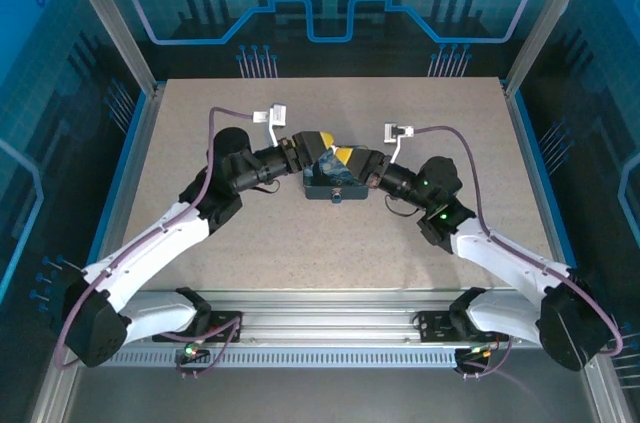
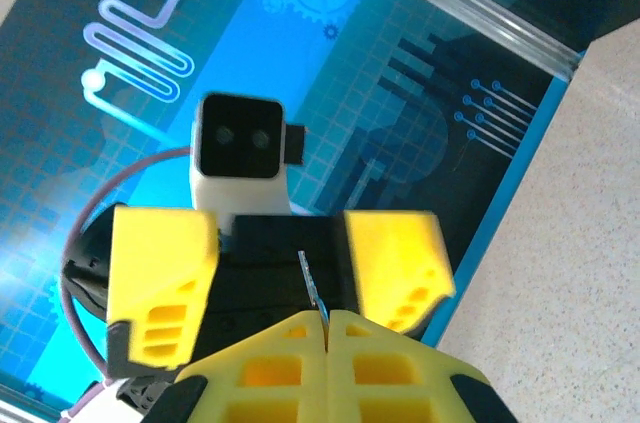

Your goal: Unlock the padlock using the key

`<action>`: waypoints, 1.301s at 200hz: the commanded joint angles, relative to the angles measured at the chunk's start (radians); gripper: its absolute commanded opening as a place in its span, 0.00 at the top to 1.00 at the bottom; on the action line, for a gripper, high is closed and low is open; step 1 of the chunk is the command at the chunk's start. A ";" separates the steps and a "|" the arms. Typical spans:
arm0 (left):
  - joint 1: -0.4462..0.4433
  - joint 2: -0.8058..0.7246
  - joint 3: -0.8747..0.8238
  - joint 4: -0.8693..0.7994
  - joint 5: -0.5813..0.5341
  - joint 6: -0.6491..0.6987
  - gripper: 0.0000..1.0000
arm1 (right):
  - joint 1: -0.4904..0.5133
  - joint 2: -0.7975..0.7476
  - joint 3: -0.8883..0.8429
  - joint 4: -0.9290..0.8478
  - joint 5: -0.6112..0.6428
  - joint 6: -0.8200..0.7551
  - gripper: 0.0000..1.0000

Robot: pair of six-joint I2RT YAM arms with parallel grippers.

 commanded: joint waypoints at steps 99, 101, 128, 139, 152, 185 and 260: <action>-0.050 -0.030 -0.299 -0.079 -0.131 0.153 0.01 | -0.243 -0.169 0.043 -0.651 0.083 -0.438 1.00; -0.055 -0.026 -0.306 -0.069 -0.137 0.156 0.01 | -0.244 -0.165 0.044 -0.654 0.085 -0.443 1.00; -0.101 0.042 -0.389 0.091 -0.212 0.202 0.01 | -0.281 -0.091 0.068 -0.672 0.129 -0.512 1.00; -0.112 0.083 -0.403 0.144 -0.227 0.221 0.01 | -0.295 -0.049 0.086 -0.664 0.145 -0.535 1.00; -0.131 0.142 -0.422 0.245 -0.236 0.257 0.01 | -0.309 0.007 0.112 -0.649 0.153 -0.558 1.00; -0.171 0.314 -0.476 0.571 -0.297 0.330 0.01 | -0.329 0.144 0.175 -0.585 0.186 -0.611 1.00; -0.212 0.617 -0.392 0.803 -0.411 0.441 0.01 | -0.358 0.420 0.310 -0.495 0.184 -0.624 1.00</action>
